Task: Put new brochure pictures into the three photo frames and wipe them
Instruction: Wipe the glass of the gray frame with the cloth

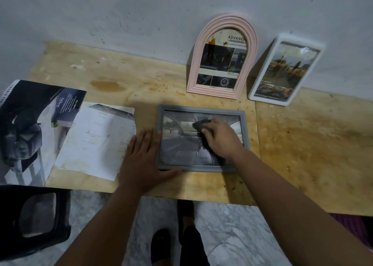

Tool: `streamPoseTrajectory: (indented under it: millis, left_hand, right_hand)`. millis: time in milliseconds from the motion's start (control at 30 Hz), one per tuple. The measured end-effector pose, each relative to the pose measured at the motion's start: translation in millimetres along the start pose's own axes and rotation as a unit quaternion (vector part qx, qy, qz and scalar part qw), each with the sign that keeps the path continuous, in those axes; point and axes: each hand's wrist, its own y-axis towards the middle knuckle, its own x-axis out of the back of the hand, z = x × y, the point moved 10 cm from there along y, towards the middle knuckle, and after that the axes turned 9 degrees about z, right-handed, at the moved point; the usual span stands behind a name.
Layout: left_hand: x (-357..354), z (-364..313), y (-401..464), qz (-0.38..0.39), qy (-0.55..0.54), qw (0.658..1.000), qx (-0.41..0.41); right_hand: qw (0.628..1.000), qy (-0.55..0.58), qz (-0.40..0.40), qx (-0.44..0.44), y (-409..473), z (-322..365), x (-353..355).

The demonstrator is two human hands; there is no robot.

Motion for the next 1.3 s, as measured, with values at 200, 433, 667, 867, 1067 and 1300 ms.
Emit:
streamPoseTrajectory:
  millis: [200, 433, 667, 867, 1067, 1300]
  left_hand:
    - [0, 0, 0, 0.007, -0.004, 1.0, -0.005]
    - [0, 1, 0, 0.007, 0.0, 1.0, -0.005]
    - [-1, 2, 0, 0.0, 0.004, 1.0, -0.002]
    - [-1, 2, 0, 0.002, 0.0, 1.0, -0.001]
    - [1, 1, -2, 0.002, 0.001, 1.0, -0.001]
    - [-1, -1, -1, 0.008, 0.008, 1.0, 0.001]
  right_hand:
    - [0.993, -0.027, 0.096, 0.062, -62, 22, -21]
    - [0.996, 0.087, 0.012, 0.009, 0, -2, 35]
    - [0.999, -0.035, 0.013, 0.01, -19, 5, -7]
    - [0.988, -0.029, 0.143, 0.043, -65, 16, -18]
    - [0.998, -0.036, -0.058, -0.008, -21, -2, 34]
    - [0.978, -0.197, 0.049, 0.039, -62, 22, -24]
